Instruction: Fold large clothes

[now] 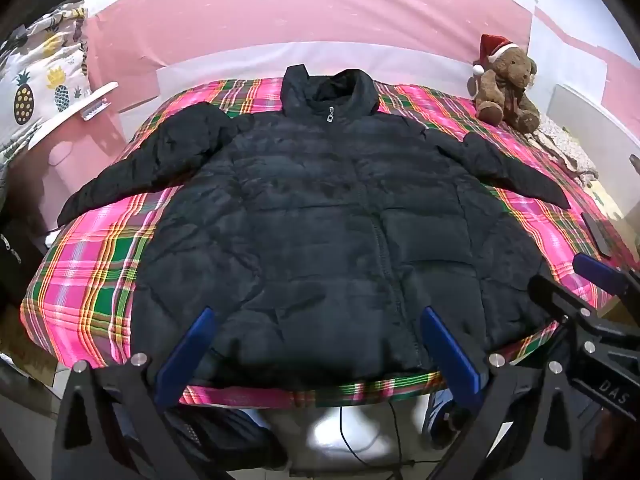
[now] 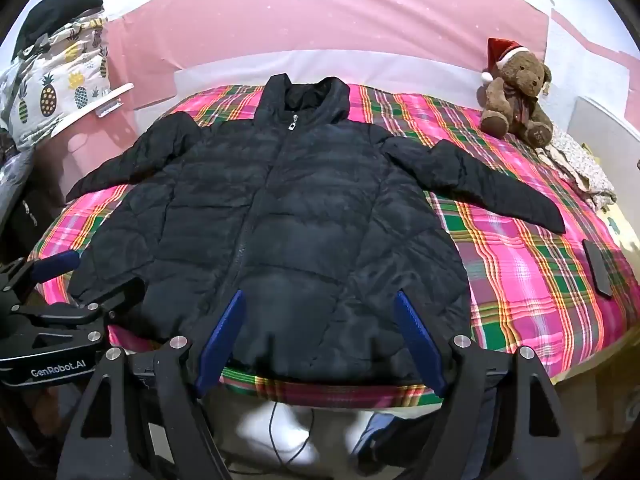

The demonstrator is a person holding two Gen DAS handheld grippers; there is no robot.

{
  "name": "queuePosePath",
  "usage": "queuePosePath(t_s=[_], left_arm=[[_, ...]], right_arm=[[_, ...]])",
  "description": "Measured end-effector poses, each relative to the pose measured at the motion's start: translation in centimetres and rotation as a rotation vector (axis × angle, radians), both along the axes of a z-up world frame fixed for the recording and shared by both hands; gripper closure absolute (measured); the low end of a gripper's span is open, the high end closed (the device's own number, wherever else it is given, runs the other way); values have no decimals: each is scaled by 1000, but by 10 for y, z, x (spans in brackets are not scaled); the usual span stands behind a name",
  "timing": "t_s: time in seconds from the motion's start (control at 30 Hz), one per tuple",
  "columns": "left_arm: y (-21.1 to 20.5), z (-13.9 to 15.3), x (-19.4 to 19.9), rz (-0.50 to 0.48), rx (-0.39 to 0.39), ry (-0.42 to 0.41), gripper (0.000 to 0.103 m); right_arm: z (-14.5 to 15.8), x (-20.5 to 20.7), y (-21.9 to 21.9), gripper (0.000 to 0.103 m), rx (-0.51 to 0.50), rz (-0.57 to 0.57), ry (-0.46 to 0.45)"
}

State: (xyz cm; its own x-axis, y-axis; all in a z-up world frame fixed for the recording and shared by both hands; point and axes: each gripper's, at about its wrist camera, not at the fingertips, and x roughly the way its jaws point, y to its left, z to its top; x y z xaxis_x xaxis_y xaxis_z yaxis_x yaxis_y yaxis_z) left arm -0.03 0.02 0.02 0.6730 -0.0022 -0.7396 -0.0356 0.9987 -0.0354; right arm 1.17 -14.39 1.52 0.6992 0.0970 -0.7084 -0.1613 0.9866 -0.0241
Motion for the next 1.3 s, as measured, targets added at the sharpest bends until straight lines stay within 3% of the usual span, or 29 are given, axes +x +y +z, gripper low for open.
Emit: queuePosePath(t_s=[1.3], left_arm=[[5,0,-6,15,-7,-3,0]], right_arm=[[-1,-2,5,27,-10,4,2]])
